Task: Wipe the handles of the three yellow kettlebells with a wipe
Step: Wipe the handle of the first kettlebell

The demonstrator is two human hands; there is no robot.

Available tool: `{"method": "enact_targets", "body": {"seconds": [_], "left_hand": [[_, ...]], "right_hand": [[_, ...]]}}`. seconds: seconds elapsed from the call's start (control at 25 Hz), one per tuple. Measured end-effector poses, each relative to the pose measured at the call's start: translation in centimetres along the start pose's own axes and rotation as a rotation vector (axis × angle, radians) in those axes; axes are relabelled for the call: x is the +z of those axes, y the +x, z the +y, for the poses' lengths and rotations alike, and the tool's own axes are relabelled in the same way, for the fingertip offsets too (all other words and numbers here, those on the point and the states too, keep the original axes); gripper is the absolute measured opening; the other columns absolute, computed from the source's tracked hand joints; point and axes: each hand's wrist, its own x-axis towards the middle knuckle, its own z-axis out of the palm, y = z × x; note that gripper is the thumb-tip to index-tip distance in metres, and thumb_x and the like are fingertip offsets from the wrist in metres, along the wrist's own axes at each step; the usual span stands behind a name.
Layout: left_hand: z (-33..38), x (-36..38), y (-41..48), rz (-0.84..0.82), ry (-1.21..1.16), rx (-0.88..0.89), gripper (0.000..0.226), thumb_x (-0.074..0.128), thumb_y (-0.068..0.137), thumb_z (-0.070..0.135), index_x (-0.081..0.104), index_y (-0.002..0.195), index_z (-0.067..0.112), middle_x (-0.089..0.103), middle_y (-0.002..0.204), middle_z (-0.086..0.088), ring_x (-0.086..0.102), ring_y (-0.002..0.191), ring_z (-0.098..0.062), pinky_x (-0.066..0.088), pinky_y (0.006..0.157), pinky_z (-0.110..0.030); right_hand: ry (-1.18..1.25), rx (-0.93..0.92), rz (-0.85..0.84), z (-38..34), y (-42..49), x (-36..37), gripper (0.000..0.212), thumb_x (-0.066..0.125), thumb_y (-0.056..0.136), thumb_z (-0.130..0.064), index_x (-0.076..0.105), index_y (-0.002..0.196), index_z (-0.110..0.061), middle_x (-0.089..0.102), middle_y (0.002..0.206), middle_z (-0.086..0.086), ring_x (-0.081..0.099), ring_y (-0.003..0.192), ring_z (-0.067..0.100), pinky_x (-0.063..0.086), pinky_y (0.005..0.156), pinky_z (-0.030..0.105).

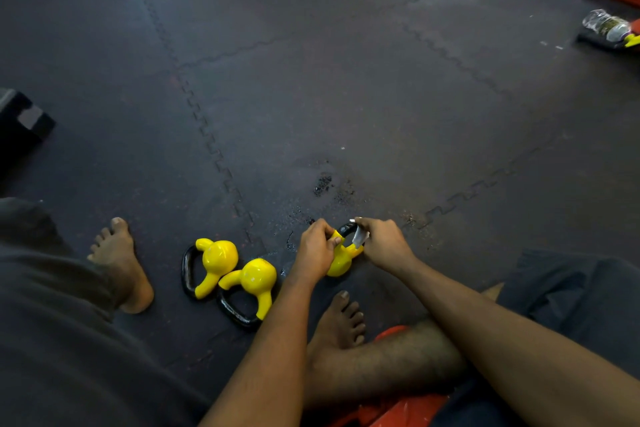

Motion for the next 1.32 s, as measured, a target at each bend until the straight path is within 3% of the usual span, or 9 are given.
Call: {"method": "enact_targets", "body": {"seconds": [0.24, 0.44, 0.64, 0.76, 0.92, 1.12, 1.32], "left_hand": [[0.1, -0.2, 0.0, 0.003, 0.005, -0.002, 0.008, 0.064, 0.089, 0.014, 0.057, 0.087, 0.01, 0.058, 0.088, -0.003, 0.052, 0.081, -0.016, 0.033, 0.065, -0.024], [-0.1, 0.0, -0.1, -0.006, 0.004, 0.013, 0.01, 0.066, 0.087, 0.016, 0.058, 0.086, 0.01, 0.06, 0.088, -0.004, 0.053, 0.079, -0.016, 0.038, 0.068, -0.026], [-0.2, 0.0, 0.0, 0.003, 0.009, 0.037, 0.01, 0.067, 0.087, 0.014, 0.058, 0.087, 0.008, 0.06, 0.087, -0.004, 0.053, 0.079, -0.016, 0.038, 0.067, -0.026], [-0.1, -0.1, 0.1, -0.006, 0.017, 0.026, 0.01, 0.066, 0.087, 0.015, 0.058, 0.087, 0.009, 0.059, 0.087, -0.004, 0.052, 0.079, -0.015, 0.036, 0.067, -0.026], [0.0, 0.2, -0.3, -0.023, 0.02, 0.034, 0.01, 0.067, 0.087, 0.015, 0.058, 0.085, 0.011, 0.058, 0.087, -0.002, 0.052, 0.079, -0.014, 0.036, 0.067, -0.025], [-0.2, 0.1, 0.1, 0.003, 0.011, 0.012, 0.009, 0.066, 0.088, 0.015, 0.058, 0.087, 0.01, 0.059, 0.088, -0.003, 0.052, 0.079, -0.016, 0.034, 0.066, -0.025], [-0.1, 0.1, 0.0, -0.009, 0.022, 0.009, 0.009, 0.064, 0.089, 0.016, 0.056, 0.087, 0.011, 0.06, 0.091, -0.004, 0.053, 0.082, -0.017, 0.035, 0.068, -0.026]], "right_hand": [[0.137, -0.027, 0.092, 0.3, 0.5, 0.2, 0.035, 0.059, 0.088, -0.017, 0.067, 0.122, -0.02, 0.072, 0.111, 0.008, 0.068, 0.103, 0.025, 0.054, 0.083, 0.032], [0.21, 0.036, 0.05, 1.0, 1.1, 0.0, 0.029, 0.058, 0.089, -0.007, 0.073, 0.112, -0.015, 0.074, 0.106, 0.009, 0.067, 0.103, 0.022, 0.037, 0.072, 0.01], [0.174, -0.055, 0.038, -0.3, 0.5, 0.3, 0.032, 0.054, 0.093, -0.008, 0.067, 0.122, -0.012, 0.069, 0.116, 0.013, 0.063, 0.109, 0.023, 0.041, 0.085, 0.019], [0.131, 0.03, -0.079, 0.4, 1.1, 0.5, 0.046, 0.056, 0.082, -0.006, 0.064, 0.127, -0.016, 0.068, 0.122, 0.009, 0.06, 0.116, 0.024, 0.043, 0.091, 0.024], [0.06, 0.035, -0.081, 0.8, 0.9, 0.2, 0.048, 0.062, 0.07, -0.008, 0.068, 0.117, -0.018, 0.073, 0.106, 0.008, 0.065, 0.101, 0.028, 0.049, 0.08, 0.03], [0.128, -0.007, 0.033, 0.3, 0.7, 0.5, 0.049, 0.054, 0.078, -0.005, 0.067, 0.122, -0.021, 0.071, 0.113, 0.005, 0.065, 0.105, 0.021, 0.048, 0.087, 0.024], [-0.001, 0.1, 0.004, 1.6, 1.2, 1.4, 0.033, 0.048, 0.092, -0.016, 0.068, 0.117, -0.023, 0.071, 0.097, 0.017, 0.063, 0.097, 0.04, 0.049, 0.073, 0.036]]}}
